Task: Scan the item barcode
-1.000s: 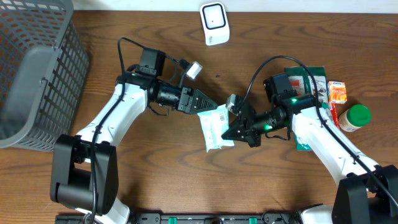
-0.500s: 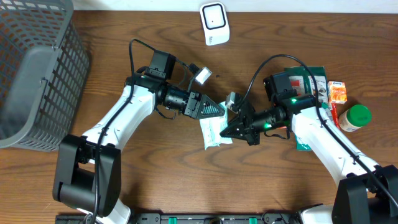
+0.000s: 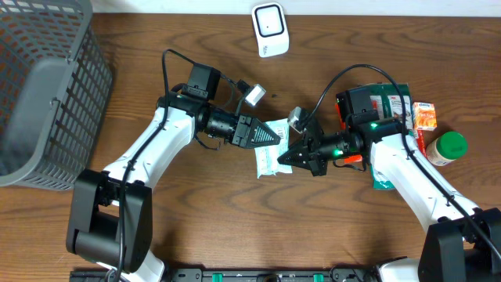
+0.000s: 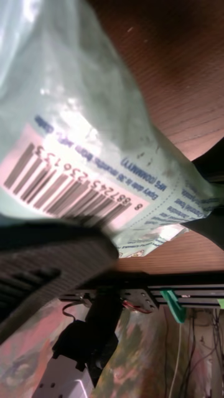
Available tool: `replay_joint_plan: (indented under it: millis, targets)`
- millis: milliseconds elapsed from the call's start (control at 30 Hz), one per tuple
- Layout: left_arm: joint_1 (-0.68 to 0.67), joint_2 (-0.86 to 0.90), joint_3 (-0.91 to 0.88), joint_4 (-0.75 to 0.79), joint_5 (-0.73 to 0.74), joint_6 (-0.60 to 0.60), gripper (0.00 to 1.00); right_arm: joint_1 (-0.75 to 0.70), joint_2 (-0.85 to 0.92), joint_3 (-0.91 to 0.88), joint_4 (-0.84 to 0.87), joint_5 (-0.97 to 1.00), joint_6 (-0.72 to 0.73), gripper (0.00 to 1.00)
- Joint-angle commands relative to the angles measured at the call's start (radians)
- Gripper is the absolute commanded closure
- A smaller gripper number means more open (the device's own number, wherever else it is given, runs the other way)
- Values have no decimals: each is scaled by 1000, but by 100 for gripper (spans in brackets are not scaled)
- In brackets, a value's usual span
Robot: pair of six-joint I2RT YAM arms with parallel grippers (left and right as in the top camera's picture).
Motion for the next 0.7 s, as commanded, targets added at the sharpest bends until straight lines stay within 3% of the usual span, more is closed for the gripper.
replay_joint_plan:
  millis: [0, 133, 367, 533, 667]
  targets:
    - [-2, -1, -10, -3, 2, 8, 69, -3, 5, 4, 3, -27, 16, 95]
    - [-2, -1, -10, -3, 2, 8, 76, -3, 5, 4, 3, -27, 19, 88]
    - [7, -1, -10, -2, 3, 1, 78, -26, 5, 4, -2, -53, 23, 49]
    - [31, -1, -10, -1, 40, -16, 78, -95, 5, 4, -13, -146, 23, 31]
    - [60, -1, -10, 29, 168, -16, 78, -129, 5, 2, -26, -243, 3, 25]
